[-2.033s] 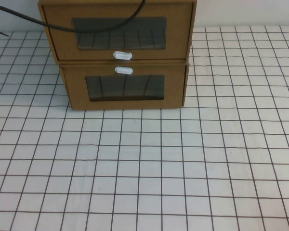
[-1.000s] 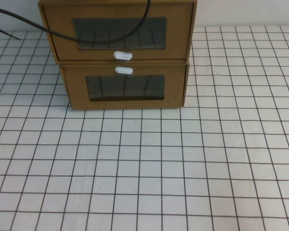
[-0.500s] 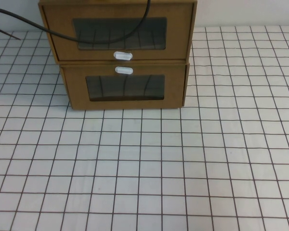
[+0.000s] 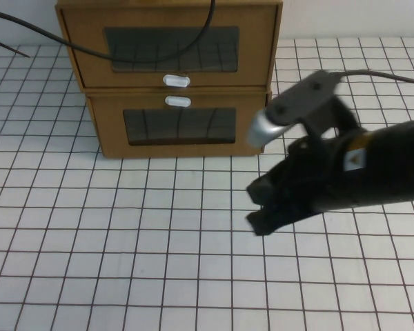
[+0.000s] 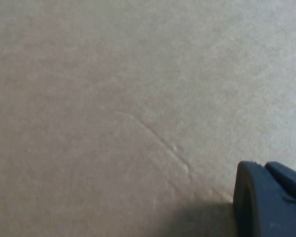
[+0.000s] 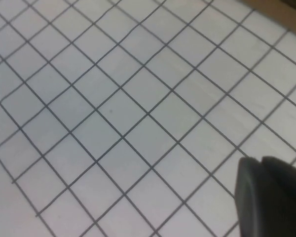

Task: Open the shoe box
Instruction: 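Pull the top drawer of the cardboard box fully open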

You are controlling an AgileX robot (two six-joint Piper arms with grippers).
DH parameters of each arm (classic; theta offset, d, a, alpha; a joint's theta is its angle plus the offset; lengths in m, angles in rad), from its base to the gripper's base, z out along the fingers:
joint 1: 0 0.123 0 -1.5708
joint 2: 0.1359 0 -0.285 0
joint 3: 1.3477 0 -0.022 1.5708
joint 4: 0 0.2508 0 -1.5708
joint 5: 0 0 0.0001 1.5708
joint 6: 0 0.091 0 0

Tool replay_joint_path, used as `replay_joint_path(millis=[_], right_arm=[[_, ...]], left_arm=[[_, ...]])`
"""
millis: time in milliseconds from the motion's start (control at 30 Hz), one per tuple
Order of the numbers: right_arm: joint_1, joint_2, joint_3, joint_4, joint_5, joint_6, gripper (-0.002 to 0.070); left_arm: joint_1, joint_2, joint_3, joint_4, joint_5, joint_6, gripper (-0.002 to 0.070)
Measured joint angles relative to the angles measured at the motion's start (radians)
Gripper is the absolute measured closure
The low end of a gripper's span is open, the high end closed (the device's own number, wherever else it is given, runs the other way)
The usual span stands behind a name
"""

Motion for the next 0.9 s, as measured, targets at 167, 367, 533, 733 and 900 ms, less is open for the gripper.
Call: replay_joint_path(millis=[167,367,533,733,900], right_arm=[[0.167,0.193,-0.172,-0.391,0.004,0.193,0.0689],[0.263,0.353,-0.285,-0.816,0.023,0.343,0.068],[0.267,0.411,-0.304,-1.059,-0.014,0.427,0.0562],[0.267,0.444,-0.308,-1.437,-0.072,0.686,0.0338],[0.267,0.493,-0.312,-1.811,-0.06,0.936,0.0307]], left_arm=[[0.0,0.0,0.0,0.0,0.0,0.0,0.0677],[0.0,0.0,0.0,0.0,0.001,0.0,0.0677],[0.0,0.0,0.0,0.0,0.003,0.0,0.0677],[0.0,0.0,0.0,0.0,0.003,0.0,0.0677],[0.0,0.0,0.0,0.0,0.003,0.0,0.0677]])
